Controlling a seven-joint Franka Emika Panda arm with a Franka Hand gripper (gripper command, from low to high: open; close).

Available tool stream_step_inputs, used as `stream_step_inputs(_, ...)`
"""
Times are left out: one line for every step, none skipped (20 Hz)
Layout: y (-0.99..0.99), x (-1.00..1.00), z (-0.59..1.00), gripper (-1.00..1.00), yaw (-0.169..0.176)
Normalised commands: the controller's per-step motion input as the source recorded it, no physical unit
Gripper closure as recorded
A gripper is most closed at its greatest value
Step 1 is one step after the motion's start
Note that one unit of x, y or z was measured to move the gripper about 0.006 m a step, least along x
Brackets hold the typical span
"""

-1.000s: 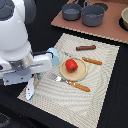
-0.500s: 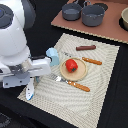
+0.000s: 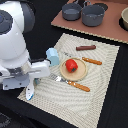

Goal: Interact with the objects in diverse but meaningful ways.

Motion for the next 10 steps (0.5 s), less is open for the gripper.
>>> stream_step_inputs(-0.11,0.04,-0.14,1.00,-0.017)
stream_step_inputs(-0.10,0.05,-0.13,1.00,-0.017)
stream_step_inputs(-0.11,0.05,-0.13,1.00,-0.015)
stream_step_inputs(-0.11,0.07,-0.11,1.00,-0.013)
stream_step_inputs(-0.10,0.09,-0.11,1.00,-0.012)
stream_step_inputs(-0.10,0.09,-0.11,1.00,-0.011)
stream_step_inputs(-0.10,0.09,-0.09,1.00,-0.010)
stream_step_inputs(-0.07,0.10,-0.08,1.00,-0.009)
stream_step_inputs(-0.08,0.09,-0.05,1.00,-0.009)
stream_step_inputs(-0.07,0.11,0.00,1.00,-0.009)
